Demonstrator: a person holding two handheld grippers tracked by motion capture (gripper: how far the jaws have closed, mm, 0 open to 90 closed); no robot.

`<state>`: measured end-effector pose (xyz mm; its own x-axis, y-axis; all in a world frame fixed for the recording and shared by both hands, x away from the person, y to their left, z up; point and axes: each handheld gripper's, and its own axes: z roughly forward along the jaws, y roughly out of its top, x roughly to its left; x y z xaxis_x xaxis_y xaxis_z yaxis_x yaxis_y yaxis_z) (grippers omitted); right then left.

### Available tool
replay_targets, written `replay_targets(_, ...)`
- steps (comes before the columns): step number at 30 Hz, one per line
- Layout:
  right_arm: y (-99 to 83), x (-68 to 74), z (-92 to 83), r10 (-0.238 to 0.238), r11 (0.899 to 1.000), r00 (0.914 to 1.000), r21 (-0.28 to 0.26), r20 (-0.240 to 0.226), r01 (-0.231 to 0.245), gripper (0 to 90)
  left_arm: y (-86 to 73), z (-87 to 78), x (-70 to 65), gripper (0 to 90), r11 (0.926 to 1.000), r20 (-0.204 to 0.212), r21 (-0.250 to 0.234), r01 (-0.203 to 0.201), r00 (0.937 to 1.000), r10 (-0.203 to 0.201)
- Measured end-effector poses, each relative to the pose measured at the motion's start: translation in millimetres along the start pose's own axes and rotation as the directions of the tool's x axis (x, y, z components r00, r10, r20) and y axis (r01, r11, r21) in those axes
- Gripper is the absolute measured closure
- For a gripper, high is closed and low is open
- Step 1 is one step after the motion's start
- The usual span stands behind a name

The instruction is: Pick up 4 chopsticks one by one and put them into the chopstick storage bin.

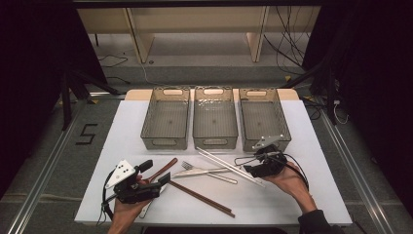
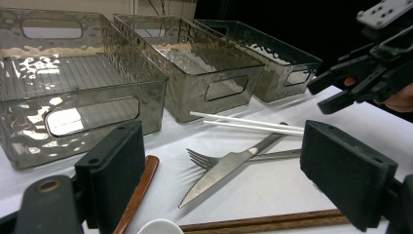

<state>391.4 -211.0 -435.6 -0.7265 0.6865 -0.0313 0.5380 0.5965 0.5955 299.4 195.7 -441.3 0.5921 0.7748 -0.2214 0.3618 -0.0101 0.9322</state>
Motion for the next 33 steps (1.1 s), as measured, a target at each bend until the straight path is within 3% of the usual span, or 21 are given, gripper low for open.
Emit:
replay_targets(6,2.4,0.1,15.4,-0.042,0.996,0.9987,0.083,-0.030,0.044,45.8,0.1,0.0,0.0,16.2,1.0000,0.000,-0.001,0.000,1.0000,0.000)
replay_targets(8,3.1,-0.4,23.2,-0.059,0.991,0.9974,0.120,-0.042,0.063,51.7,0.1,0.0,0.0,16.2,1.0000,0.000,0.000,-0.001,1.0000,0.001)
replay_targets(15,4.7,-1.3,30.3,-0.063,0.987,0.9944,0.145,-0.085,0.075,60.0,0.2,0.1,0.1,16.2,1.0000,0.002,0.001,-0.004,1.0000,0.004)
replay_targets(22,12.5,3.1,34.4,-0.104,0.973,0.9895,0.193,-0.100,0.122,71.2,0.4,0.5,0.2,16.2,1.0000,0.004,0.001,-0.006,1.0000,0.006)
replay_targets(23,15.4,3.7,36.1,-0.120,0.968,0.9876,0.210,-0.101,0.139,73.8,0.4,0.4,0.2,16.2,1.0000,0.004,0.001,-0.006,1.0000,0.006)
replay_targets(33,20.1,7.1,44.5,-0.157,0.942,0.9822,0.282,-0.103,0.180,81.6,0.2,0.2,0.3,16.2,1.0000,0.003,-0.001,-0.002,1.0000,0.002)
